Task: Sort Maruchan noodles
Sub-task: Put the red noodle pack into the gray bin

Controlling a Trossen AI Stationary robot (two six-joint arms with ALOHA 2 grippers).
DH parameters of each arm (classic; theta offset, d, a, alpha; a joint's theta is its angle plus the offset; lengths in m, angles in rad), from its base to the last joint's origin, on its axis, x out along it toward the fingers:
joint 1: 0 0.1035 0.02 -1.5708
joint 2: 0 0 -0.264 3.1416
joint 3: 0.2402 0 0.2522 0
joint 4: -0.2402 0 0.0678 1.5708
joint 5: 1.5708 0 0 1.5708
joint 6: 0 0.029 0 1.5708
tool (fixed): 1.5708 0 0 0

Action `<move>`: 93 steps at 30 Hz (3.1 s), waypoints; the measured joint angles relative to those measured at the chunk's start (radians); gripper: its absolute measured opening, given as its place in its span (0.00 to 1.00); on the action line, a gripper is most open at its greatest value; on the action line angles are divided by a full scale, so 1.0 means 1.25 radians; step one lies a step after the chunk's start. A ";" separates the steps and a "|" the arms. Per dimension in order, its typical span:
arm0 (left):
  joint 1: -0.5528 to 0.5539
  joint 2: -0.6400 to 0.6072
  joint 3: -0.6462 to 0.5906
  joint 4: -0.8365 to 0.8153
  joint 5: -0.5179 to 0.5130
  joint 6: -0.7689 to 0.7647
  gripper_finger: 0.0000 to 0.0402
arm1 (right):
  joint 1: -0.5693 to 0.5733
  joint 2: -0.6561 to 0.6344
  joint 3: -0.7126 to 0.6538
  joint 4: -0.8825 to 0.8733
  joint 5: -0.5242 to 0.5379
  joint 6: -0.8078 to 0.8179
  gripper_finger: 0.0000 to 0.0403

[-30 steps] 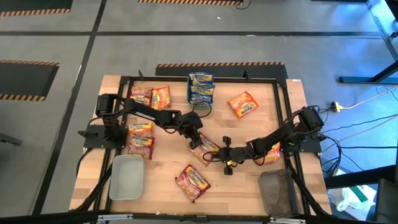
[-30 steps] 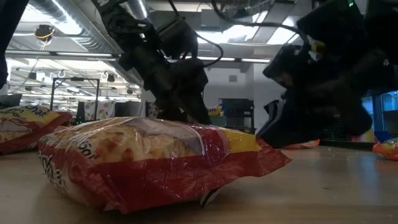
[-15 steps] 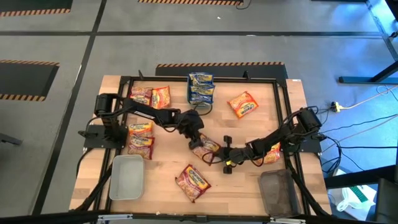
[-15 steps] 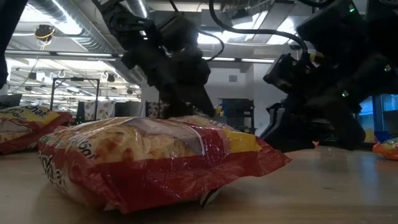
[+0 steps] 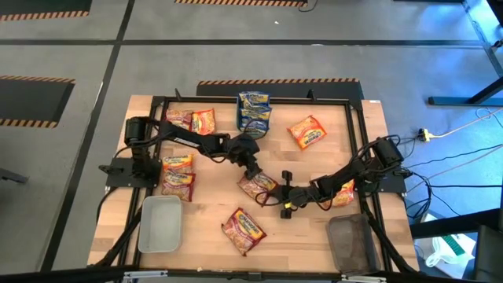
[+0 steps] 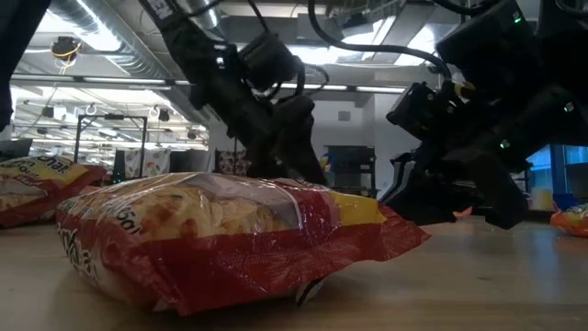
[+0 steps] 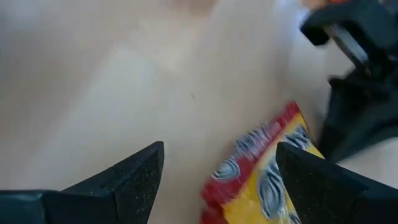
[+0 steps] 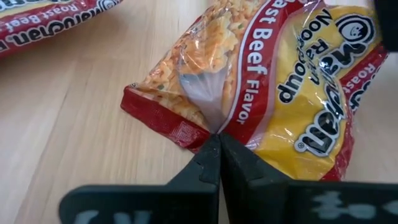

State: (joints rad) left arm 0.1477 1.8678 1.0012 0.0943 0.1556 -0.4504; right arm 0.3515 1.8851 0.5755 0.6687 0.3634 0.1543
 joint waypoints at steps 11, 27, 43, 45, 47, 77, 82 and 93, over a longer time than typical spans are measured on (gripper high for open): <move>0.005 0.072 0.002 0.033 0.204 -0.089 0.73 | 0.000 0.001 -0.001 0.010 -0.005 -0.008 0.00; -0.002 0.076 -0.001 0.055 0.263 -0.011 0.33 | -0.004 0.002 0.025 0.029 -0.003 0.035 0.01; -0.038 0.065 -0.001 0.062 0.193 0.079 0.12 | -0.010 -0.078 0.032 -0.025 -0.083 0.082 0.54; -0.047 0.061 0.000 0.058 0.176 0.093 0.10 | -0.010 -0.119 0.032 -0.073 -0.081 0.082 0.57; -0.056 0.048 0.000 0.053 0.168 0.104 0.09 | -0.010 -0.164 0.032 -0.134 -0.074 0.082 0.59; -0.224 -0.230 -0.001 -0.017 -0.260 0.284 0.09 | -0.023 -0.258 -0.098 0.057 0.066 0.161 0.60; -0.230 -0.232 -0.001 0.016 -0.280 0.288 0.09 | -0.025 -0.183 -0.081 0.228 0.048 0.102 0.60; -0.233 -0.241 -0.001 0.018 -0.299 0.295 0.09 | -0.025 -0.099 -0.027 0.308 0.035 0.039 0.60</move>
State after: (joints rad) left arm -0.1439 1.5667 1.0000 0.1169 -0.2187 -0.0820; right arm 0.3199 1.7616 0.5419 1.0537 0.4077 0.2025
